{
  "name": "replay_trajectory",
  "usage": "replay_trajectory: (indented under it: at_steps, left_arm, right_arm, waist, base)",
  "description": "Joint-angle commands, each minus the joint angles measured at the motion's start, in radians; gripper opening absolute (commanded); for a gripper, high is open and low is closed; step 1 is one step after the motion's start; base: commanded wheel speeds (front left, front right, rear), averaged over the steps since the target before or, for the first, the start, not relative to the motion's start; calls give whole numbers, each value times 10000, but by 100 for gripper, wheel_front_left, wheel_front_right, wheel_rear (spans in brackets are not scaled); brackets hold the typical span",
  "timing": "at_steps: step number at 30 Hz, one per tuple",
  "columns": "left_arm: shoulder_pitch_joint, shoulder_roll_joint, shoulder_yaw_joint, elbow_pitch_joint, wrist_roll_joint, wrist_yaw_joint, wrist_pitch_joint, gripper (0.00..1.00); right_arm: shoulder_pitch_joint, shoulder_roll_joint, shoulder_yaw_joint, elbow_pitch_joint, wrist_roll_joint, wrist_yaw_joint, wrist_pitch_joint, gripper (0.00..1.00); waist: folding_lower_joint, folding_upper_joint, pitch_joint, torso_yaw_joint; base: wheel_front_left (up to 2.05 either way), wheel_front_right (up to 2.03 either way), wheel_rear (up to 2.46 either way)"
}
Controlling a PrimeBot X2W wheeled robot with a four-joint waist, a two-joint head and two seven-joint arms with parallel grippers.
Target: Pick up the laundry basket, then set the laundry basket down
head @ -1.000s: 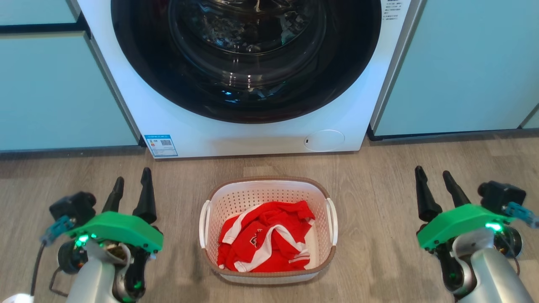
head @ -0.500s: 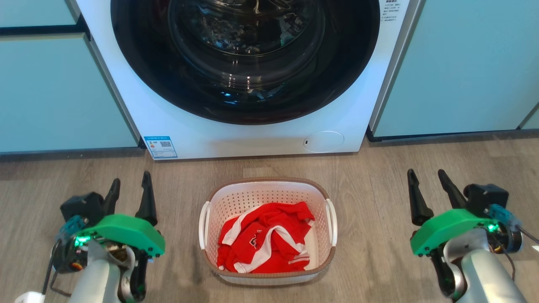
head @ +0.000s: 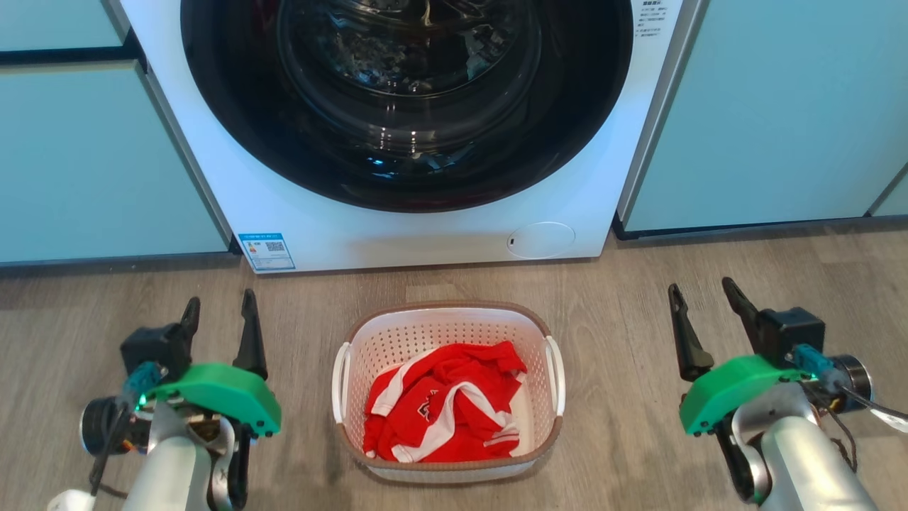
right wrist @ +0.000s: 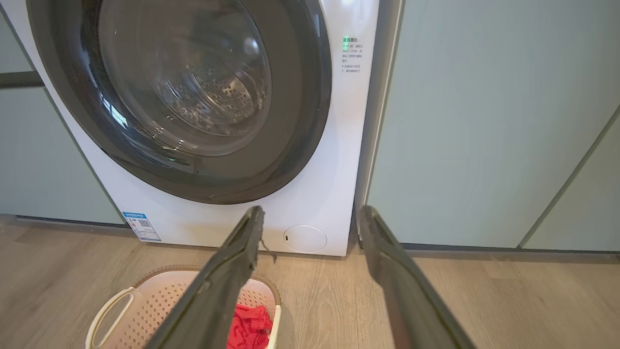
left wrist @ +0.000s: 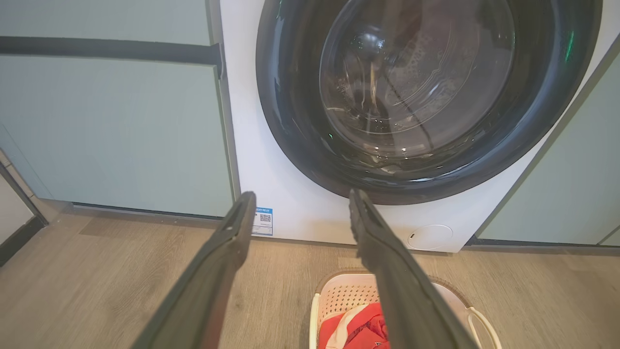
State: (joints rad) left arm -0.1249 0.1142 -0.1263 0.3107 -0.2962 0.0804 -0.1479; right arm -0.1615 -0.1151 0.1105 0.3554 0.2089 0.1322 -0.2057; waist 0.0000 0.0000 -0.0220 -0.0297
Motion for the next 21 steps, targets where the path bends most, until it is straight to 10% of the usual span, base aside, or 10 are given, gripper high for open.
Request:
replay_trajectory:
  at_steps: [1, 21]
  left_arm:
    - [-711, 247, 211, -256, 325, 79, -129, 100]
    - [-789, 294, 167, -39, 974, 295, -188, 100]
  right_arm:
    - [-511, -207, 257, -263, -341, -14, -183, 100]
    - [-429, 32, -145, 82, -925, -15, -528, 100]
  waist:
    - [0, 0, -7, -7]
    - [0, 0, 22, -39]
  base:
    - [0, 0, 0]
    - [0, 0, 0]
